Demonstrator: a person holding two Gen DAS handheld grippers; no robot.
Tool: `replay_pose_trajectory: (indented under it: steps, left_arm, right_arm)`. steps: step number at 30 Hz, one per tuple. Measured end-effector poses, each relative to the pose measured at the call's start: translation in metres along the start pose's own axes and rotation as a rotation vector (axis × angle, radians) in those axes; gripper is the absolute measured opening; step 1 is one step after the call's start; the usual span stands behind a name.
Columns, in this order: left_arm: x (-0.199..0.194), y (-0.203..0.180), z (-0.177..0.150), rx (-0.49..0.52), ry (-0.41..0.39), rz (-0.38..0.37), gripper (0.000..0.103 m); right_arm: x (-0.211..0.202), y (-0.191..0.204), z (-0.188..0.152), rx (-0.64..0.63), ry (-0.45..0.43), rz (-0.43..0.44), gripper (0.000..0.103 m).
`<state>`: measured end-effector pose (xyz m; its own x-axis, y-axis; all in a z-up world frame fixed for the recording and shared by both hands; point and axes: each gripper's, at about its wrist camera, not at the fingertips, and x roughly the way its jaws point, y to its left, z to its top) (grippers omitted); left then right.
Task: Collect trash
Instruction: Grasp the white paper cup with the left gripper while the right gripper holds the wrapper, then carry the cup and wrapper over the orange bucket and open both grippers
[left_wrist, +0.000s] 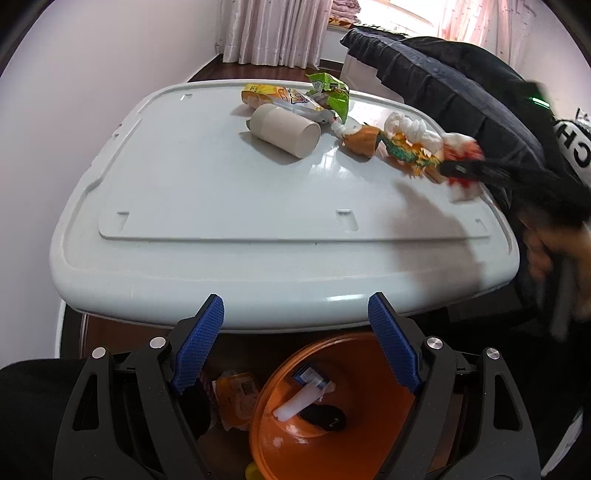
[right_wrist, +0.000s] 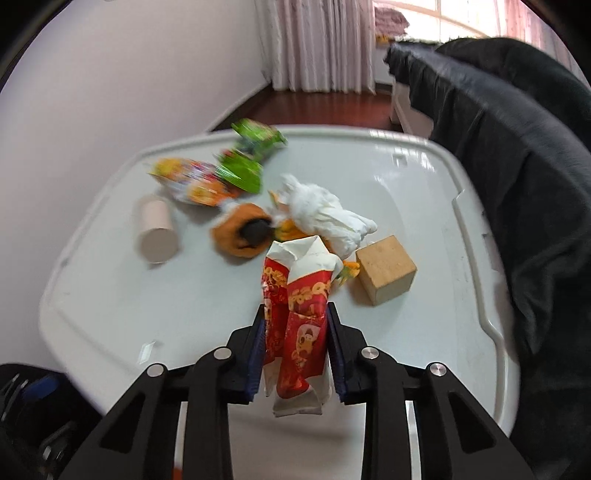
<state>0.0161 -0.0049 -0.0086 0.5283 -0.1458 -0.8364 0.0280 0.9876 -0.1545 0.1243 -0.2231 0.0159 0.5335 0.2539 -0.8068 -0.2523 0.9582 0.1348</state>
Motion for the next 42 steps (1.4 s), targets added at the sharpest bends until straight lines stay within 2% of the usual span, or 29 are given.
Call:
replay_pose_trajectory:
  steps: [3, 8, 12, 14, 17, 19, 23, 25, 26, 28, 32, 36, 42]
  left_arm:
    - [0.003, -0.003, 0.020, -0.026, -0.013, -0.004, 0.079]
    - [0.024, -0.010, 0.079, -0.119, -0.048, 0.017, 0.079]
    - [0.050, -0.014, 0.128, -0.191, -0.088, 0.088, 0.079]
    - [0.067, -0.017, 0.149, -0.214, -0.105, 0.146, 0.079]
    - [0.093, -0.016, 0.166, -0.235, -0.081, 0.211, 0.079]
    - [0.111, -0.013, 0.173, -0.255, -0.058, 0.229, 0.079]
    - [0.136, -0.009, 0.177, -0.268, -0.035, 0.276, 0.079]
    - [0.147, -0.003, 0.176, -0.288, -0.017, 0.270, 0.076]
    - [0.150, 0.000, 0.174, -0.300, -0.010, 0.270, 0.070]
    - [0.155, 0.008, 0.168, -0.315, -0.003, 0.261, 0.049]
    - [0.148, 0.002, 0.159, -0.220, -0.047, 0.290, 0.049]
    - [0.136, 0.002, 0.146, -0.177, -0.051, 0.265, 0.048]
    - [0.086, -0.009, 0.121, -0.068, -0.117, 0.246, 0.048]
  right_arm:
    - [-0.034, 0.002, -0.019, -0.011, -0.057, 0.020, 0.030]
    - [-0.050, 0.000, -0.048, -0.018, -0.086, 0.029, 0.030]
    - [-0.045, -0.005, -0.055, 0.003, -0.064, 0.062, 0.030]
    - [-0.045, -0.007, -0.054, 0.014, -0.071, 0.077, 0.030]
    - [-0.045, -0.006, -0.053, 0.022, -0.077, 0.103, 0.031]
    - [-0.044, -0.006, -0.053, 0.027, -0.073, 0.119, 0.031]
    - [-0.043, -0.004, -0.052, 0.026, -0.068, 0.133, 0.031]
    - [-0.042, -0.003, -0.052, 0.023, -0.068, 0.130, 0.031]
    - [-0.041, -0.003, -0.052, 0.024, -0.066, 0.129, 0.031]
    - [-0.040, -0.003, -0.052, 0.028, -0.062, 0.129, 0.031]
    - [-0.038, -0.002, -0.052, 0.019, -0.058, 0.122, 0.031]
    - [-0.037, 0.000, -0.053, 0.011, -0.057, 0.115, 0.031]
    - [-0.038, 0.001, -0.054, 0.016, -0.071, 0.102, 0.031]
